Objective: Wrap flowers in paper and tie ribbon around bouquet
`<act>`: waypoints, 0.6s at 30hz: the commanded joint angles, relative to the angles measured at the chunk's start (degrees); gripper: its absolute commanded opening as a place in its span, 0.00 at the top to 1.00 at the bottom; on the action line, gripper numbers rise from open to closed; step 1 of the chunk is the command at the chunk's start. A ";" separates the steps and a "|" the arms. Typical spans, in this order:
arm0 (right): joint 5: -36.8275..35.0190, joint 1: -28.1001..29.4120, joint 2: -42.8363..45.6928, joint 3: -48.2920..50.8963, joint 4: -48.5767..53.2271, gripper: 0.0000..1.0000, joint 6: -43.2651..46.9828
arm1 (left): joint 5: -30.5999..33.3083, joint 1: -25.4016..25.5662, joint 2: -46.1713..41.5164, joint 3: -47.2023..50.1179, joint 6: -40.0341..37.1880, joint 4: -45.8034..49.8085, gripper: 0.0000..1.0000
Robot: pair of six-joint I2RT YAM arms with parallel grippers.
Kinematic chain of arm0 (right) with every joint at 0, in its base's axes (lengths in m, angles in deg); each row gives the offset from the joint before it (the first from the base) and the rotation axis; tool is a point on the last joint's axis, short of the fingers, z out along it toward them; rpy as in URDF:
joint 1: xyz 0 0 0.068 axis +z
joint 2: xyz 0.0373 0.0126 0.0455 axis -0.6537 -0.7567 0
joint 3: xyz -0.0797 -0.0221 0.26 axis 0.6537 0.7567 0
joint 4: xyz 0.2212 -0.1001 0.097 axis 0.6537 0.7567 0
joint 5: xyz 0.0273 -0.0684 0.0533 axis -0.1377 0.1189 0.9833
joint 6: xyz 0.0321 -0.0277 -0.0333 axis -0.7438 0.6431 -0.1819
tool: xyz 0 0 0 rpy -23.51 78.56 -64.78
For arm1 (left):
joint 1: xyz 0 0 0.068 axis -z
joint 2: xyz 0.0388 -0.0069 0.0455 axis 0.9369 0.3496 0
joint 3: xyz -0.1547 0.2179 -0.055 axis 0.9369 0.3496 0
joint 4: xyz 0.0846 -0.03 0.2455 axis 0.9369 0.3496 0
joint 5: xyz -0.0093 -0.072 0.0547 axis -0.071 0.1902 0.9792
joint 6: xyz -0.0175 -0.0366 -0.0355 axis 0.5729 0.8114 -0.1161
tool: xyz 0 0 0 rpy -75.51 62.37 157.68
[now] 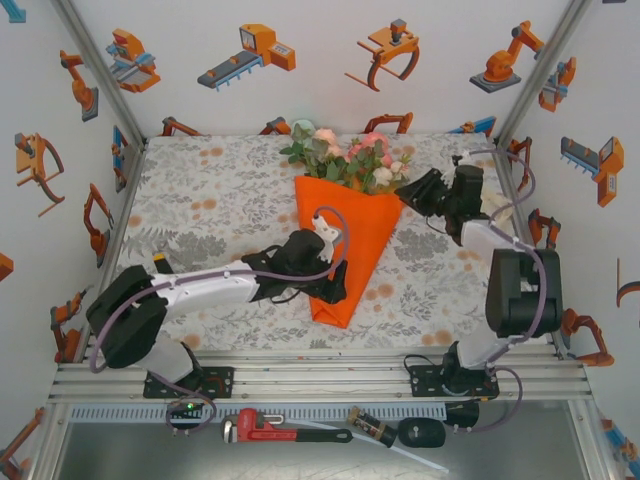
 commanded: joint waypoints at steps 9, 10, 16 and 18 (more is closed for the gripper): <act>-2.81 11.36 3.45 12.79 0.50 0.66 -1.68 | -4.91 0.19 4.66 -2.47 -0.85 0.40 0.43; -3.32 12.95 3.39 13.78 0.05 0.67 -2.41 | -3.56 0.19 5.32 -1.80 -0.45 0.83 0.46; -3.61 16.60 0.38 17.49 -5.42 0.72 -5.96 | -0.14 0.06 8.11 4.25 2.61 -0.79 0.56; -4.38 16.53 -0.45 16.92 -5.44 0.73 -5.50 | 0.94 0.10 8.31 5.56 3.87 -0.80 0.59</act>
